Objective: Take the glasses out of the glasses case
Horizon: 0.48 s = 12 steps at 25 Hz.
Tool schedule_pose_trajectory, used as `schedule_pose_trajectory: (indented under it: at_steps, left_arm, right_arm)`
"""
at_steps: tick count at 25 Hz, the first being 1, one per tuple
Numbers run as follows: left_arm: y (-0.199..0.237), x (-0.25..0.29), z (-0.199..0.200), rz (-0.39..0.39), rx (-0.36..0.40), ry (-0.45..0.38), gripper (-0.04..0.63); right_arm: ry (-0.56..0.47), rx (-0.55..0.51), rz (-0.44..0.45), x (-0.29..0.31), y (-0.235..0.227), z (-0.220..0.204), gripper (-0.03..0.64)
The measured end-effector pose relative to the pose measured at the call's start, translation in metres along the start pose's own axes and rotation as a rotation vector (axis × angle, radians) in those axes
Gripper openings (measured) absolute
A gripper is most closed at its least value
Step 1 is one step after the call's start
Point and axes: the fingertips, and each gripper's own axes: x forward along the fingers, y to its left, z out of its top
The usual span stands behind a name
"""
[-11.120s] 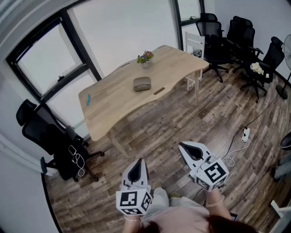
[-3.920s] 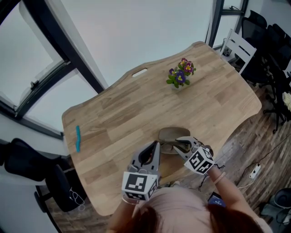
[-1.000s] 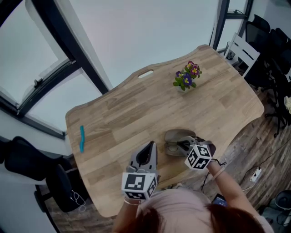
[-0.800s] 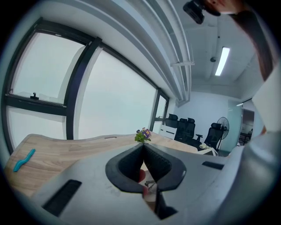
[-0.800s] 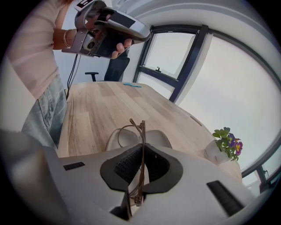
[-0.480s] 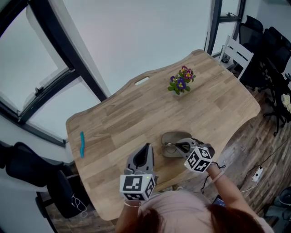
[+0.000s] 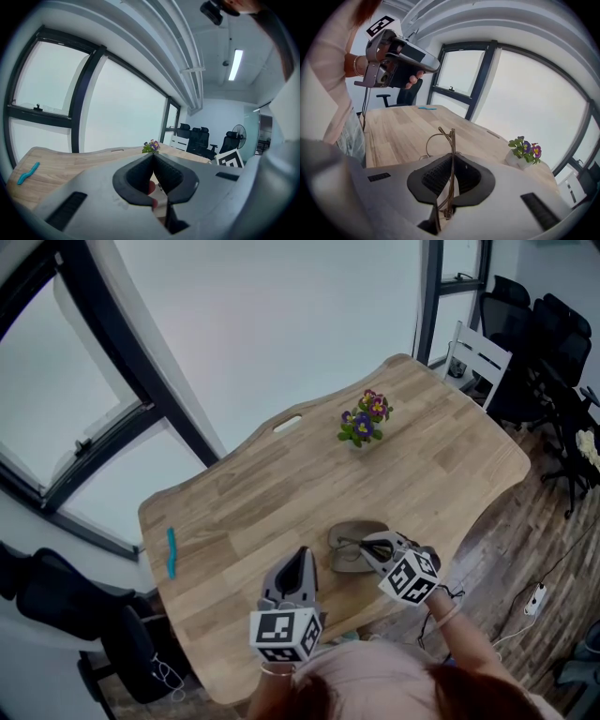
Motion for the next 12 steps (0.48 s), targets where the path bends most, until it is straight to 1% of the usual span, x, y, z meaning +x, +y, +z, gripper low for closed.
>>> schedule_pose_trajectory:
  at_steps: [8, 12]
  left_arm:
    - [-0.001, -0.001, 0.008, 0.017, -0.014, -0.016, 0.002]
    - [-0.006, 0.000, 0.012, 0.012, -0.012, -0.024, 0.002]
  right_arm:
    - [-0.058, 0.079, -0.069, -0.023, -0.011, 0.011, 0.014]
    - [-0.094, 0.143, -0.114, -0.034, -0.017, 0.017, 0.014]
